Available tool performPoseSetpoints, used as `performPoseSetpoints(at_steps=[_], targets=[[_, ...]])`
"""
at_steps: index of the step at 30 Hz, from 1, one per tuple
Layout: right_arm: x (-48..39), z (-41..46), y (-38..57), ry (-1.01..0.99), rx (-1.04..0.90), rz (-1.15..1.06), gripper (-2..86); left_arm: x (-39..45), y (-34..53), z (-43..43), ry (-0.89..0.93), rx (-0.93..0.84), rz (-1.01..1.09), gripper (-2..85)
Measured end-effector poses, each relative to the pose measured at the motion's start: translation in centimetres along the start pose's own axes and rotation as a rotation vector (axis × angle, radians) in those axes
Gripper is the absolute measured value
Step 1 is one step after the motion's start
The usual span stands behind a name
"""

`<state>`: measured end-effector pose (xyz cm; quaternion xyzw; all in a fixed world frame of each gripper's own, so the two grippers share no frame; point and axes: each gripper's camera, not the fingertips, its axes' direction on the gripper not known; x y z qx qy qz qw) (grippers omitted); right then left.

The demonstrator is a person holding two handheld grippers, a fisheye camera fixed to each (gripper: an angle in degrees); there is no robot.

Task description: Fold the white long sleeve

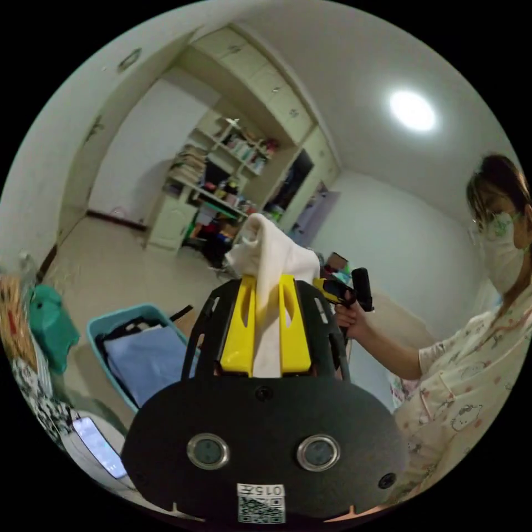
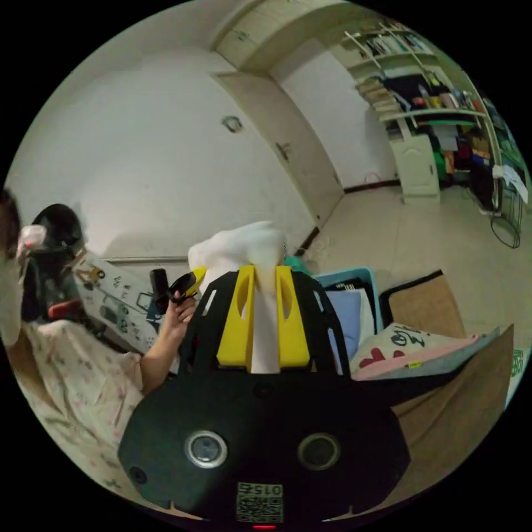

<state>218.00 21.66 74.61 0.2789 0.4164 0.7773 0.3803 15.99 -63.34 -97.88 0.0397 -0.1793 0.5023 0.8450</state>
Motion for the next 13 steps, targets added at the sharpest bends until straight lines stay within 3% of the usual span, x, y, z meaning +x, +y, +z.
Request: performPoseSetpoints(at_steps=[2, 3, 6, 8, 13], targets=[[2.4, 5.6, -4.6, 0.195, -0.049, 0.058, 5.3, -5.0, 0.9, 1.4, -0.206, -0.002, -0.096, 8.7], [2.9, 5.8, -5.3, 0.249, -0.029, 0.069, 5.3, -8.2, 1.8, 2.8, -0.394, -0.021, -0.152, 10.8], [4.4, 3.1, -6.5, 0.327, 0.008, 0.082, 7.4, -14.0, 4.9, 4.9, -0.651, -0.149, -0.228, 12.3], [6.8, -0.4, -4.3, 0.488, -0.029, 0.115, 12.9, -14.9, 6.9, 4.7, -0.623, -0.179, -0.225, 11.9], [17.2, -7.8, 2.5, 0.785, -0.037, 0.419, 13.8, -14.2, 11.8, 6.6, -0.497, -0.294, -0.190, 10.7]])
